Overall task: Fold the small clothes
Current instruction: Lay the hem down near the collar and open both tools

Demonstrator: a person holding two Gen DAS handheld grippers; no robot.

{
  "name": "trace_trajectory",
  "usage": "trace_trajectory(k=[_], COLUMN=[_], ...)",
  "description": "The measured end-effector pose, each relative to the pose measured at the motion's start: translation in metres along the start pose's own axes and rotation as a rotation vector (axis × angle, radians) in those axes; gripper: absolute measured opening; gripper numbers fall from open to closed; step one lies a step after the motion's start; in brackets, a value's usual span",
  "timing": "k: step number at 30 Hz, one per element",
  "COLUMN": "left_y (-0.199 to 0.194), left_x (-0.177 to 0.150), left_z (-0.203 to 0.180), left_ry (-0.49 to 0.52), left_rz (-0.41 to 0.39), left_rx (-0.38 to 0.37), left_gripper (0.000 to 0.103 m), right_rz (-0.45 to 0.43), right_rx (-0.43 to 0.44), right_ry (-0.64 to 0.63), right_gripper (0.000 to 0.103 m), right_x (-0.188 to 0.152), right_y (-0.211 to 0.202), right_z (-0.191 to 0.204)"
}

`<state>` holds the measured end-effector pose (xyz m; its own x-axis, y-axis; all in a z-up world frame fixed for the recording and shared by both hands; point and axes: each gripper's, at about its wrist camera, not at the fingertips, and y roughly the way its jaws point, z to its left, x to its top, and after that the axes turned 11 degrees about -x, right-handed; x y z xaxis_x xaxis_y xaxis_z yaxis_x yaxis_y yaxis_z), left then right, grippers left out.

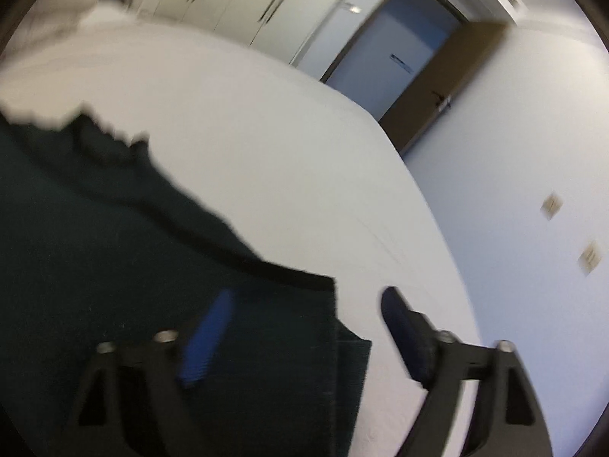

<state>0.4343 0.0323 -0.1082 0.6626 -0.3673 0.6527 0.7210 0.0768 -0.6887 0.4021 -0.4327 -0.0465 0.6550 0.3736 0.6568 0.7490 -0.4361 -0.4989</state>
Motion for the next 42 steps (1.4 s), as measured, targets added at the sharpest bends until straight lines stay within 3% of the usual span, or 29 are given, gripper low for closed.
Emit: trace_trajectory(k=[4,7,9,12,18,21,27,28,31,33,35,37,38,39,42], left_y=[0.001,-0.016,-0.025,-0.043,-0.079,-0.091,-0.084,-0.08,-0.044,-0.021,-0.018,-0.017,-0.017,-0.015,-0.011], left_x=[0.004,0.002,-0.001,-0.013,-0.04,-0.043,-0.028,-0.025,-0.02,-0.029,-0.036,-0.037,-0.037,-0.038,-0.039], left_z=[0.038,0.068,0.084,0.092,0.103,0.097,0.055,0.046,0.014,0.006,0.008,0.01,0.01,0.008,0.004], left_ry=[-0.04,-0.151,-0.253,-0.313,-0.44,-0.441,-0.362,-0.345,-0.266,-0.259,-0.279,-0.282,-0.273,-0.265,-0.251], left_rz=[0.001,-0.026,-0.048,-0.074,-0.089,-0.09,-0.087,-0.081,0.025,0.084,0.064,0.066,0.066,0.066,0.062], left_rx=[0.099,0.135,0.104,0.06,-0.059,-0.094,-0.169,-0.17,-0.164,-0.15,-0.156,-0.166,-0.163,-0.152,-0.127], left_gripper=[0.097,0.097,0.097,0.094,0.062,0.053,0.053,0.053,0.053,0.052,0.055,0.055,0.056,0.057,0.057], right_rz=[0.067,0.137,0.132,0.1,0.066,0.073,0.181,0.196,0.204,0.212,0.219,0.23,0.233,0.213,0.144], right_rx=[-0.07,-0.08,0.0,0.122,0.276,0.27,0.269,0.275,0.308,0.324,0.32,0.285,0.273,0.32,0.63], right_ry=[0.199,0.348,0.409,0.409,0.351,0.305,0.324,0.336,0.421,0.486,0.523,0.549,0.572,0.612,0.705], right_gripper=[0.085,0.079,0.075,0.068,0.068,0.068,0.068,0.072,0.077,0.075,0.059,0.051,0.053,0.053,0.053], right_x=[0.005,-0.005,-0.002,0.009,0.007,-0.004,-0.033,-0.036,-0.05,-0.056,-0.059,-0.062,-0.062,-0.061,-0.056], right_y=[-0.001,-0.01,-0.015,-0.032,-0.063,-0.053,-0.023,-0.017,-0.008,-0.003,-0.003,-0.007,-0.013,-0.024,-0.062], right_z=[-0.053,-0.086,-0.092,-0.081,-0.035,-0.014,-0.007,-0.008,-0.014,-0.024,-0.035,-0.042,-0.045,-0.047,-0.032])
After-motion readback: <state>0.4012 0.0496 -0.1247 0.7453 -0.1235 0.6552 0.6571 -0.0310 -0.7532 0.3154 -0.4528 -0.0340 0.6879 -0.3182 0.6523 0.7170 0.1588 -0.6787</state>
